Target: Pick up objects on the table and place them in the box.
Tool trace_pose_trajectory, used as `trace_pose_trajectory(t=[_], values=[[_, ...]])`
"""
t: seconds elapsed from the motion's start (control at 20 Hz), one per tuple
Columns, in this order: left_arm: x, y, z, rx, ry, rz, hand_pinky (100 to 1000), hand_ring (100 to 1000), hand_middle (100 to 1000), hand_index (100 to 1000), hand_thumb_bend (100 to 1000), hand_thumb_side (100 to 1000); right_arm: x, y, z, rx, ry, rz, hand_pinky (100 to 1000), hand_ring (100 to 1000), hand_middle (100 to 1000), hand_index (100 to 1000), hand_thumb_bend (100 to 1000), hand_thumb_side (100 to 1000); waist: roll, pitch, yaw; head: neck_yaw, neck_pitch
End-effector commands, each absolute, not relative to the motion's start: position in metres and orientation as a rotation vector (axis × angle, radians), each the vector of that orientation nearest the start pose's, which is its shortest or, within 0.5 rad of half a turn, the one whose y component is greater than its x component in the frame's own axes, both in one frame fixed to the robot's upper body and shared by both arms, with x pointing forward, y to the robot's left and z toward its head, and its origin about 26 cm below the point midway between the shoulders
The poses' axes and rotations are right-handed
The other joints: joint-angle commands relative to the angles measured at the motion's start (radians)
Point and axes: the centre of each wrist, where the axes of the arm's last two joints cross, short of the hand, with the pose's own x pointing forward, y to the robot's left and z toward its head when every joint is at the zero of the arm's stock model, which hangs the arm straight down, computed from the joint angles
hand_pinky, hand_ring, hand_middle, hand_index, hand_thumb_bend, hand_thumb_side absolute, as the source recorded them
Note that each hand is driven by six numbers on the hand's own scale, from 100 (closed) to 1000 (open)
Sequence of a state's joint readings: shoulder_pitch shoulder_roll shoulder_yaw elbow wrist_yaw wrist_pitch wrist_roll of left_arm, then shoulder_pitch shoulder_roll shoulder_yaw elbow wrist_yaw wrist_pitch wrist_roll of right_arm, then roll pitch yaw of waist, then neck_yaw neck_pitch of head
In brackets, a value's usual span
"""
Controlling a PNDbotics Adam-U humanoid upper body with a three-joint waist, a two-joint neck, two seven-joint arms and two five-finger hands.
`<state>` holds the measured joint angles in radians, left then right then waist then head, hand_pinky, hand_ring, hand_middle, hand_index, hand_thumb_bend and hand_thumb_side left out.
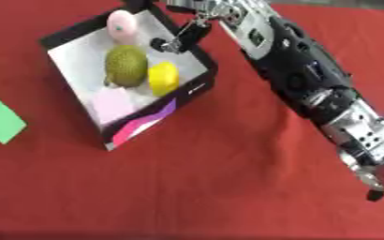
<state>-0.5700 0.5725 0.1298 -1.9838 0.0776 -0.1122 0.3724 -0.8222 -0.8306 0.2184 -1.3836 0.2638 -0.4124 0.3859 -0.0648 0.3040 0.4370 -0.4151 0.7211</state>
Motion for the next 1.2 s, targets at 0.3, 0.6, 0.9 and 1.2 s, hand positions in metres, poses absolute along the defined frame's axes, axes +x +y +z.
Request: trace_pose_trajectory(t=[0.3, 0.6, 0.9, 1.2], values=[[0.295, 0.312, 0.312, -0.649, 3.485, -0.034, 732, 878, 703, 753, 100, 551, 0.293, -0.372, 0.368, -0.724, -2.414, 0.989, 896, 877, 835, 1000, 100, 100, -0.003, -0.045, -0.051, 0.072, 0.017], [0.295, 0.316, 0.307, -0.683, 3.525, -0.024, 731, 883, 703, 753, 100, 577, 0.263, -0.375, 0.332, -0.402, -2.504, 0.671, 903, 829, 786, 1000, 100, 485, 0.005, -0.049, -0.083, 0.133, 0.001], [0.293, 0.321, 0.304, -0.724, 3.559, -0.016, 730, 892, 706, 754, 100, 603, 0.252, -0.401, 0.278, -0.210, -2.507, 0.456, 921, 825, 789, 995, 100, 323, 0.008, -0.038, -0.106, 0.158, -0.029], [0.312, 0.345, 0.304, -0.878, 3.690, 0.159, 727, 908, 716, 770, 100, 608, 0.242, -0.413, 0.243, -0.317, -2.417, 0.316, 913, 803, 755, 962, 100, 550, 0.025, -0.026, -0.129, 0.184, -0.036]])
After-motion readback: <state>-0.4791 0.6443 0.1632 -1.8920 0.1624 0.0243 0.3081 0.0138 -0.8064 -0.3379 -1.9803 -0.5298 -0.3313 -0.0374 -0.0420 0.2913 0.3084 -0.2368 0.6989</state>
